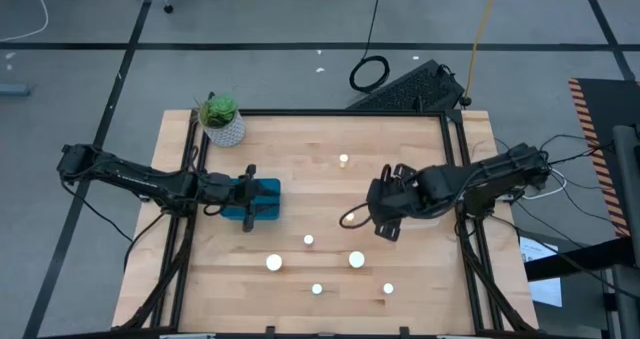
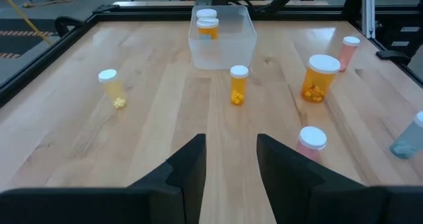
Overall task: Pick and place medicine bottles into bin by pill shape (circle, oval)
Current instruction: Put the large orange pill bottle into the transparent bin
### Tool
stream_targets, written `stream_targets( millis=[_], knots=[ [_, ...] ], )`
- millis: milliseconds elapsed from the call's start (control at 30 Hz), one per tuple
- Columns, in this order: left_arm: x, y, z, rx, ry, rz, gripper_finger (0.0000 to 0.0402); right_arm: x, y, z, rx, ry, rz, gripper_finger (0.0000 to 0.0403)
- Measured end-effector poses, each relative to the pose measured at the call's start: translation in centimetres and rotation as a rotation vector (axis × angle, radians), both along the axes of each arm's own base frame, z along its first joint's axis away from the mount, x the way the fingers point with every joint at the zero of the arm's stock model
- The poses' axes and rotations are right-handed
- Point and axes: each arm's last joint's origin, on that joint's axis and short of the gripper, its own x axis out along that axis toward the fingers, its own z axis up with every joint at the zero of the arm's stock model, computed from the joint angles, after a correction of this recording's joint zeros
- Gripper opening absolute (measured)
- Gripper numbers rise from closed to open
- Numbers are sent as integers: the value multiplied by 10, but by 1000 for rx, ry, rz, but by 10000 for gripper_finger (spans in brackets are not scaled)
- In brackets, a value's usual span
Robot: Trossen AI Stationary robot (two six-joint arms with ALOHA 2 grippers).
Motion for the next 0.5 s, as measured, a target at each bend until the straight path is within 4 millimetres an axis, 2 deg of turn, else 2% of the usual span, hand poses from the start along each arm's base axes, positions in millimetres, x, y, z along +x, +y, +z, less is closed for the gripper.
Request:
stream_targets(
  millis=[133, 500],
  knots=[
    [0, 0, 0, 8, 1, -3, 138, -3, -2, -25, -24, 82, -20, 212],
    [0, 0, 0, 14, -1, -5, 138, -9, -25, -87, -57, 211, -120, 212]
  ],
)
